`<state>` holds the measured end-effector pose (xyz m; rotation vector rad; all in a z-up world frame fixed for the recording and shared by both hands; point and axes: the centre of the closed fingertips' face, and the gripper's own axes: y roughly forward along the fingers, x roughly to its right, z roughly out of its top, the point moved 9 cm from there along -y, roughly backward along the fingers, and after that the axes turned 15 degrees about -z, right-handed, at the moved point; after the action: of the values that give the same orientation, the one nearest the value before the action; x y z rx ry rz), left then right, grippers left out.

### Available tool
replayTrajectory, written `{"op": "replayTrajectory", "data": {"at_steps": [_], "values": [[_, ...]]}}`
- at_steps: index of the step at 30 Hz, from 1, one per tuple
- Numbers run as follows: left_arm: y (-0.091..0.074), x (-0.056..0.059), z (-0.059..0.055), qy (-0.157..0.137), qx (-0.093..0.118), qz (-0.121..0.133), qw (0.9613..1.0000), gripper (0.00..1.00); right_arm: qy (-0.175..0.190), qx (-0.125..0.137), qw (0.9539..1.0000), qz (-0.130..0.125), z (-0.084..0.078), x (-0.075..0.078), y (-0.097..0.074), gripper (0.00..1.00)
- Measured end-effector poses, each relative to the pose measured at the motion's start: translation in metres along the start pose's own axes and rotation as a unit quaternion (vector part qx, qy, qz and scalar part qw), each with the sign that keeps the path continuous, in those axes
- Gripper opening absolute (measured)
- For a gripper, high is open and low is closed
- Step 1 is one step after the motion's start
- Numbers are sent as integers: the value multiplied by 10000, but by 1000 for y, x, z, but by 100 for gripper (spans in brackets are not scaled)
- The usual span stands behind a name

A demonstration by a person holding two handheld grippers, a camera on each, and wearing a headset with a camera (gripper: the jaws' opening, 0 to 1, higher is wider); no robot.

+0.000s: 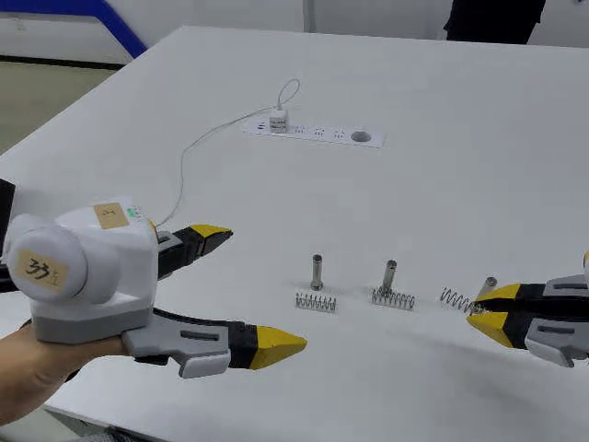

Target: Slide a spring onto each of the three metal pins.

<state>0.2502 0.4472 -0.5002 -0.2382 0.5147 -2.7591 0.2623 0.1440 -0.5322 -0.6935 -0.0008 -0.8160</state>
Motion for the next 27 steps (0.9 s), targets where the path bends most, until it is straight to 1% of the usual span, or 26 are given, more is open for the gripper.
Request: {"op": "replayTrajectory", "data": {"at_steps": [3, 6, 7, 9, 11, 14, 18, 20, 22, 24, 27], "values": [[7, 5, 4, 157, -17, -122, 9998, 84, -112, 88, 9998, 116, 12, -8, -6, 10], [14, 9, 7, 198, -4, -245, 9995, 84, -279, 151, 9993, 199, 22, -16, -9, 10], [15, 10, 8, 217, 0, -277, 9994, 83, -296, 181, 9992, 213, 25, -17, -10, 10], [20, 12, 9, 255, 13, -339, 9991, 82, -179, 252, 9989, 365, 33, -22, -12, 10], [24, 14, 10, 309, 14, -398, 9987, 82, -107, 349, 9981, 490, 37, -25, -15, 10], [29, 18, 10, 390, -27, -502, 9980, 79, -173, 365, 9977, 538, 41, -29, -20, 10], [38, 26, 10, 362, 88, -723, 9967, 74, -281, 438, 9965, 658, 46, -37, -25, 10], [41, 30, 11, 338, 150, -847, 9957, 70, -402, 471, 9955, 723, 49, -41, -26, 10], [46, 36, 12, 383, 213, -960, 9944, 66, -539, 506, 9937, 848, 52, -48, -27, 10], [49, 39, 12, 390, 236, -1060, 9933, 62, -657, 542, 9921, 919, 55, -53, -28, 10], [54, 44, 12, 439, 217, -1247, 9910, 57, -824, 591, 9896, 1017, 60, -59, -29, 10]]}}
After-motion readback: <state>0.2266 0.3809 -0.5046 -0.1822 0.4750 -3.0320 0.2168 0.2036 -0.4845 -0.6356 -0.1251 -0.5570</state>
